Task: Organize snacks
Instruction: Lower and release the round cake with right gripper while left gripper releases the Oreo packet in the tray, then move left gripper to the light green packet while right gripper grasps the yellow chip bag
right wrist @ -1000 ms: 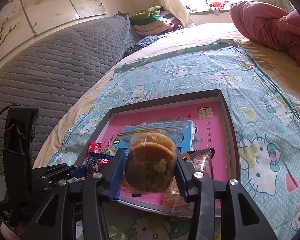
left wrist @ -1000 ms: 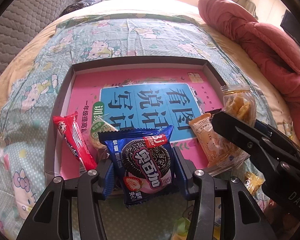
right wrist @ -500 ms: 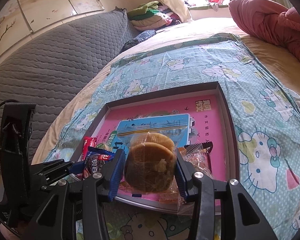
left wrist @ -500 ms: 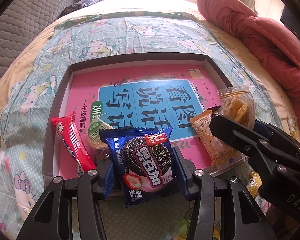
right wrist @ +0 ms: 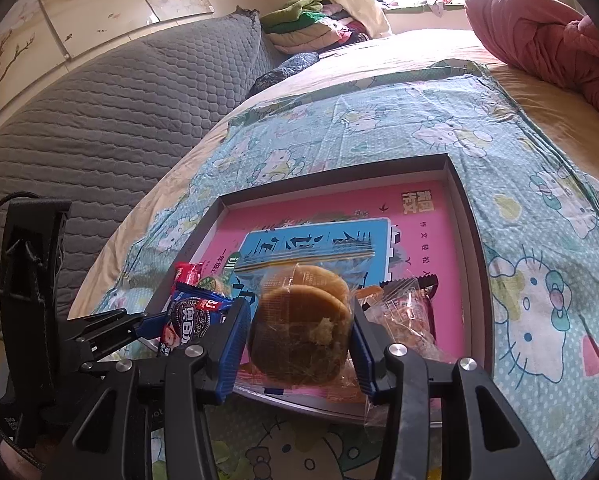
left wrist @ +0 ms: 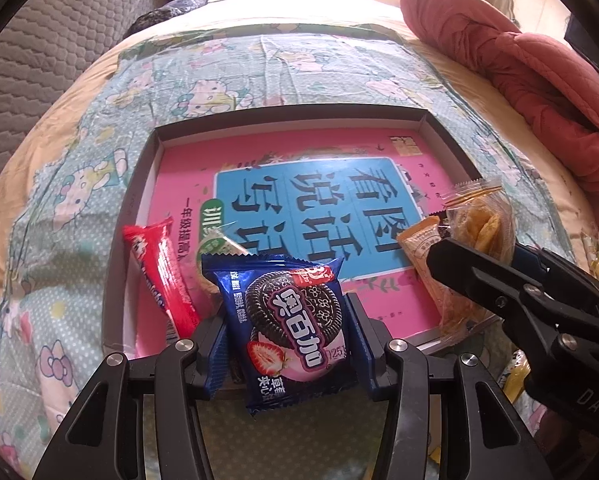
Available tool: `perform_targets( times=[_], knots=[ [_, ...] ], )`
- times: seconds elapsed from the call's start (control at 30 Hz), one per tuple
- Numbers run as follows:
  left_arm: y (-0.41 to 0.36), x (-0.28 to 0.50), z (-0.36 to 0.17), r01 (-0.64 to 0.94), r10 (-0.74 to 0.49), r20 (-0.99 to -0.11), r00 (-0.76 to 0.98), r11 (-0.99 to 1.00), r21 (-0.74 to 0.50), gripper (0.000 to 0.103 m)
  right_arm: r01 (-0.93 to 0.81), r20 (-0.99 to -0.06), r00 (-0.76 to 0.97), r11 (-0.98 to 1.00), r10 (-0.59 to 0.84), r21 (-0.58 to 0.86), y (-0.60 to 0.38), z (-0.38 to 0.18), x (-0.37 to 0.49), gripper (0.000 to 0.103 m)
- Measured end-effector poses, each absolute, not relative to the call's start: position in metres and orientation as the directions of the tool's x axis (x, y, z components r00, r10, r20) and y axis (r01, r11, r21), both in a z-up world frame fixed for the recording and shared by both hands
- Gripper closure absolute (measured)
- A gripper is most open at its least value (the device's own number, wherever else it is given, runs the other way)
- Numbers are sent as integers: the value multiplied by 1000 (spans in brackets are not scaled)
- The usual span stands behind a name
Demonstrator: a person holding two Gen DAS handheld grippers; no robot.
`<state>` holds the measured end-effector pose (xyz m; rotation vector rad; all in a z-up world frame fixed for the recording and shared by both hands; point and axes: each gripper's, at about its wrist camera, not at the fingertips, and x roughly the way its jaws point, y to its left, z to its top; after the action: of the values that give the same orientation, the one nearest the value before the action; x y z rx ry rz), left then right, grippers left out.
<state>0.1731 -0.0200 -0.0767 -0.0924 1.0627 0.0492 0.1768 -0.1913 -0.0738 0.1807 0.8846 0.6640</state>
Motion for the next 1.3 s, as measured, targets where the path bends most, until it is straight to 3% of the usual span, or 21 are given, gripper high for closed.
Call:
perform_targets(
  times=[0.43,0.53,0.8,1.3],
  knots=[
    [-9,163,-74,-102,-5,-879,478,993,-61,48,-448,-656,454,791,603,417,-193,-70,174,55],
    [-9,160,-71,-95,-24,-876,481,992,-79,43,-448,-644,473,793,601,412,-196,-63,169,54],
    [-7,145,-58,-76,-67,-864,500,990,-121,43,-450,-614,524,804,590,388,-209,-39,146,50],
    [-18,97,-51,21,-213,-860,464,973,-230,42,-313,-664,530,850,527,424,-244,-40,99,43]
  ],
)
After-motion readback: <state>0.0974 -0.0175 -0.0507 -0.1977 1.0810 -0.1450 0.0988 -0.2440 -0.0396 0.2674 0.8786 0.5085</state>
